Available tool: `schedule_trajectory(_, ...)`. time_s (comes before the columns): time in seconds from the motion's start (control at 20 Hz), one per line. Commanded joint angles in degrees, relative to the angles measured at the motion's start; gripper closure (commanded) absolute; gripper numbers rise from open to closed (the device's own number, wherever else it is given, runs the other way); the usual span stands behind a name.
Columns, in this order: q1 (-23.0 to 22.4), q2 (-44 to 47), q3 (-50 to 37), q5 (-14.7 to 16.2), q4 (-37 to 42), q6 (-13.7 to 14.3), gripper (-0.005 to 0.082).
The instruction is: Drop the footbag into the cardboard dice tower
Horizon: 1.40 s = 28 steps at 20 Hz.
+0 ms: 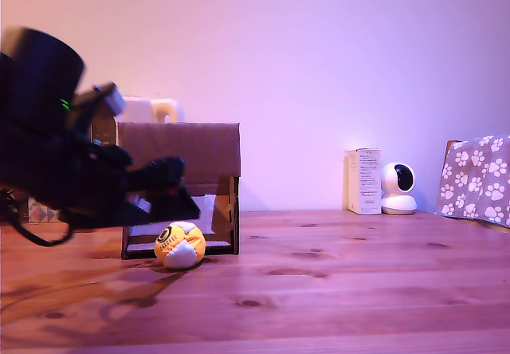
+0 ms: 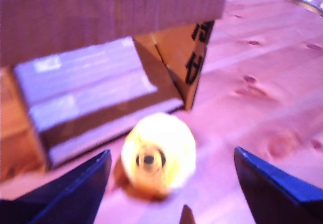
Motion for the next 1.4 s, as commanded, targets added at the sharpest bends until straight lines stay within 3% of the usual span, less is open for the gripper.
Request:
schedule_trajectory(0.0, -0.26, 3.41, 0.96, -0.02, -0.02, 0.33, 0.0062)
schedule_trajectory(0.2, -0.26, 8.35, 4.50, 0.22, -0.48, 0.76, 0.0078)
schedule_trajectory(0.25, -0.26, 8.92, 5.31, 0.24, -1.73, 0.76, 0.0145)
schedule_trajectory(0.3, -0.26, 8.92, 5.84, 0.26, -3.23, 0.76, 0.0272)
schedule_trajectory(0.4, -0.26, 8.70, 6.01, 0.66, -3.45, 0.81, 0.0589)
schedule_trajectory(0.45, -0.26, 8.70, 6.03, 0.66, -3.28, 0.83, 0.0684)
schedule_trajectory(0.5, -0.26, 8.68, 6.03, 0.68, -3.30, 0.81, 0.0714)
schedule_trajectory(0.75, -0.28, 2.19, 6.01, 2.84, -12.02, 0.74, 0.0713)
schedule_trajectory(1.1, -0.26, -18.01, 6.01, 4.68, -31.80, 0.76, 0.0713)
schedule_trajectory(1.35, -0.26, -29.22, 6.01, 4.81, -37.83, 0.76, 0.0713)
